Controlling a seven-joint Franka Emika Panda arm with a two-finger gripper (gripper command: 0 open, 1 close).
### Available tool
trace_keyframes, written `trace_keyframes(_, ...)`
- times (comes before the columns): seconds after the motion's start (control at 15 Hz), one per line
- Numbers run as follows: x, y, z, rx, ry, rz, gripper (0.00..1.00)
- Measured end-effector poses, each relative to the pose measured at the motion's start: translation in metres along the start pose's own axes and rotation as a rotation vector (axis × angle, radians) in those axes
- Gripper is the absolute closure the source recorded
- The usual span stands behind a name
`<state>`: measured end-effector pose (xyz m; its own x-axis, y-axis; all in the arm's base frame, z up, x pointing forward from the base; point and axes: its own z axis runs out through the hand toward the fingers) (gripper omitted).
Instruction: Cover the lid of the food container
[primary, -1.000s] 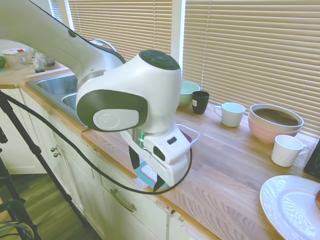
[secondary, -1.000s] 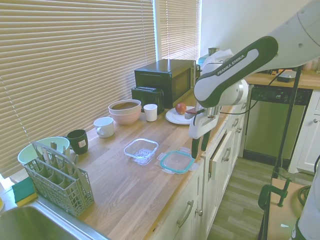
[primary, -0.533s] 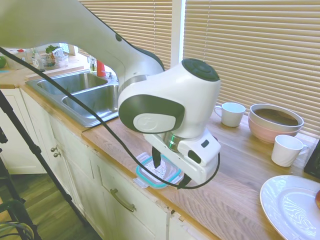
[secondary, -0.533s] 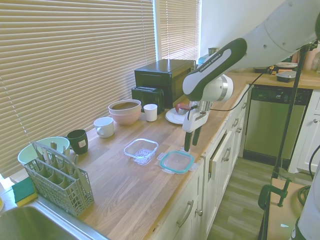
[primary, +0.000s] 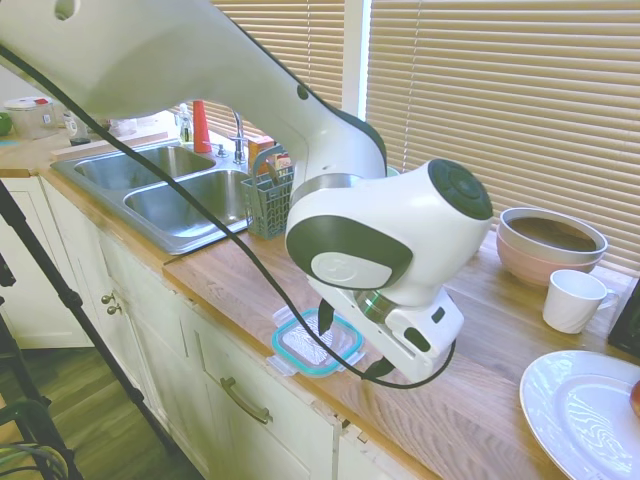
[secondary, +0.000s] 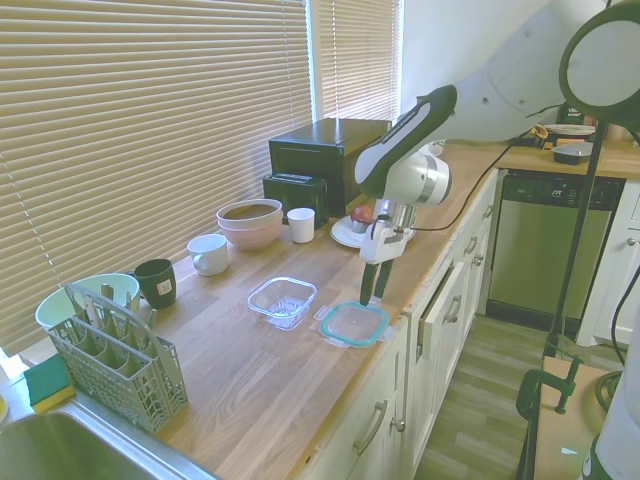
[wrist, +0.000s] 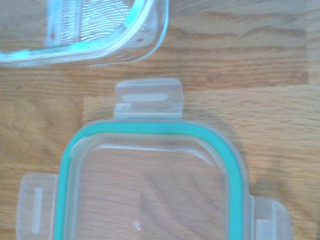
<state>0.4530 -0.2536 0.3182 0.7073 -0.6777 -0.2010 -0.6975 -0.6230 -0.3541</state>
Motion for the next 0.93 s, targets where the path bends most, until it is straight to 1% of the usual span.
trace_keyframes(0.07,0.002,-0.001,0.001,0.008,-0.010,-0.002,0.00)
trace_keyframes(0.33,0.001,-0.010,0.009,0.009,-0.035,-0.019,0.00)
trace_keyframes(0.6,-0.003,-0.019,0.014,0.014,-0.050,-0.031,0.00)
trace_keyframes(0.67,-0.003,-0.019,0.014,0.016,-0.050,-0.028,1.00)
trace_keyframes(0.93,-0.001,-0.016,0.015,0.036,-0.053,-0.006,1.00)
